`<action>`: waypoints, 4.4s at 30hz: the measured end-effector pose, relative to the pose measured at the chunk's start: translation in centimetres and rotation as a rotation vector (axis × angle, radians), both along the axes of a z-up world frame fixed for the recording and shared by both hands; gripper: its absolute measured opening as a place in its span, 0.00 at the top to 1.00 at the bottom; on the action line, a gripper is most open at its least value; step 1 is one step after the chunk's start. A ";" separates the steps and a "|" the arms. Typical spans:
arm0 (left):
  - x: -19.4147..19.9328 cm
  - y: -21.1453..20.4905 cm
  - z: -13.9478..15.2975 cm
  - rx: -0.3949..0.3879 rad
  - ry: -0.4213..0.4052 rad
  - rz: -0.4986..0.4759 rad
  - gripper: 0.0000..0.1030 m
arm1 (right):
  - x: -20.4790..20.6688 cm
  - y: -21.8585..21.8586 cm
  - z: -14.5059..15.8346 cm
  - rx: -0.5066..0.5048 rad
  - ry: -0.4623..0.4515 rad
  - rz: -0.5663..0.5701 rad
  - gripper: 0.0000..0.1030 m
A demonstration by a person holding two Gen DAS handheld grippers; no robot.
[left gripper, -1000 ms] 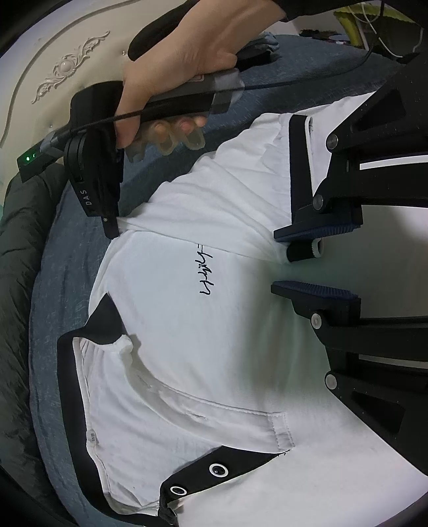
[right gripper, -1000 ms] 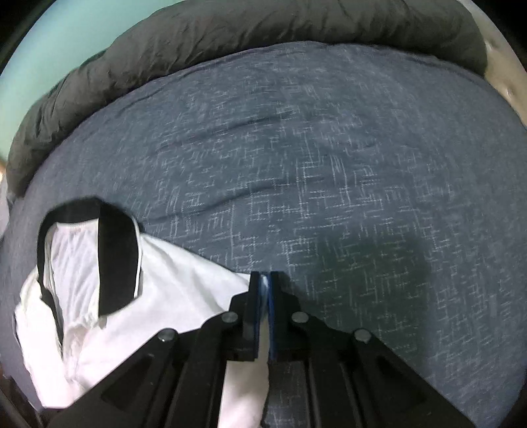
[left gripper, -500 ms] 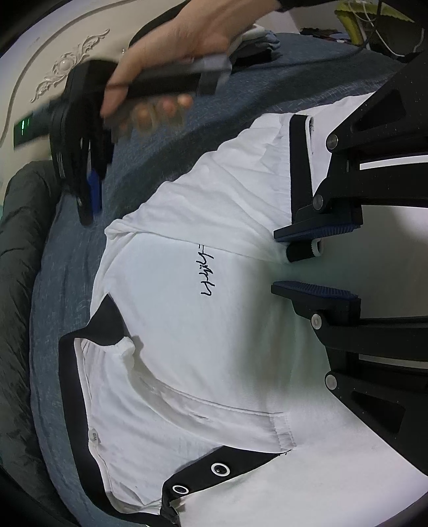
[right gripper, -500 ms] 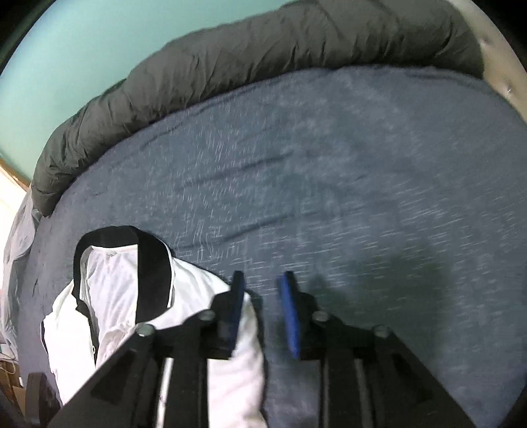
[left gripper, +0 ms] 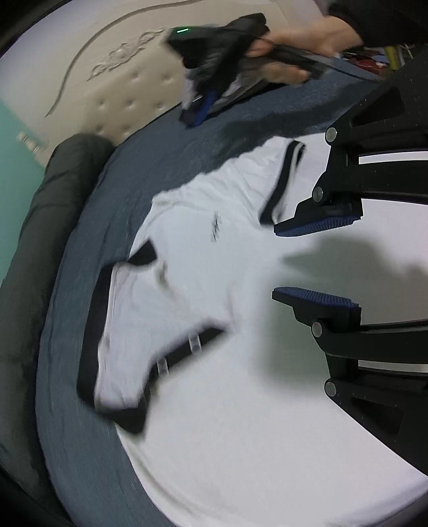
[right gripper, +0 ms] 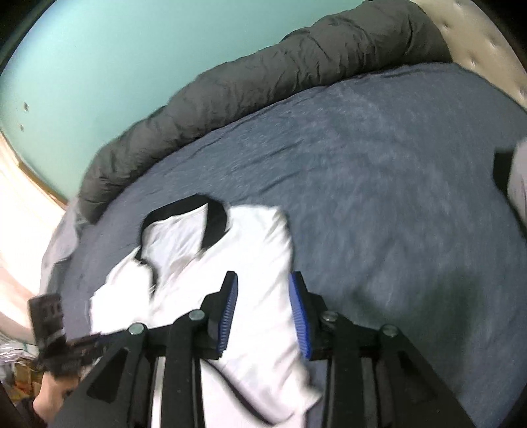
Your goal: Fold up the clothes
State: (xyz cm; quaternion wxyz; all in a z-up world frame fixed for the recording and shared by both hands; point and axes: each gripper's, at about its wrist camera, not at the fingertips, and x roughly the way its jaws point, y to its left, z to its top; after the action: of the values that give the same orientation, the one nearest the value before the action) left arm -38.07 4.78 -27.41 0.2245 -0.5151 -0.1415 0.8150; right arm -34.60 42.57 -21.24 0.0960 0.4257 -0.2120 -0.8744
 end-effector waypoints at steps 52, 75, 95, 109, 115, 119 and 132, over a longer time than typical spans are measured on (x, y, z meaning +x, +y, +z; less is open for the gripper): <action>1.9 -26.1 -0.5 -0.121 0.057 0.447 0.93 | 13.6 -5.6 -6.4 -0.252 0.068 -0.051 0.66; 4.9 -6.0 1.2 -0.506 0.113 -0.148 0.90 | 14.0 -5.1 -4.9 -0.334 0.109 -0.049 0.66; 8.0 -15.9 0.8 -0.318 0.099 0.119 0.64 | 13.2 -10.7 -4.9 -0.265 0.064 0.070 0.66; 7.5 -21.6 -1.1 -0.027 0.102 0.256 0.64 | 2.8 -28.6 -3.2 -0.113 -0.058 0.317 0.66; 7.9 -20.8 -2.5 -0.047 0.096 0.184 0.65 | 0.3 -31.7 -3.6 -0.054 -0.098 0.301 0.61; 8.3 -19.9 -2.9 -0.101 0.115 0.144 0.65 | -0.9 -33.4 -3.8 -0.023 -0.113 0.301 0.45; 7.8 -19.6 -4.1 -0.144 0.143 0.121 0.98 | -2.7 -37.0 -6.1 0.218 -0.128 0.290 0.89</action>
State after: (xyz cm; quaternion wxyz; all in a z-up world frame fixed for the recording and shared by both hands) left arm -30.27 -14.80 -31.50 0.1470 -0.4609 -0.0972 0.8698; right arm -37.35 5.55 -27.32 0.1604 0.5143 -0.0582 -0.8405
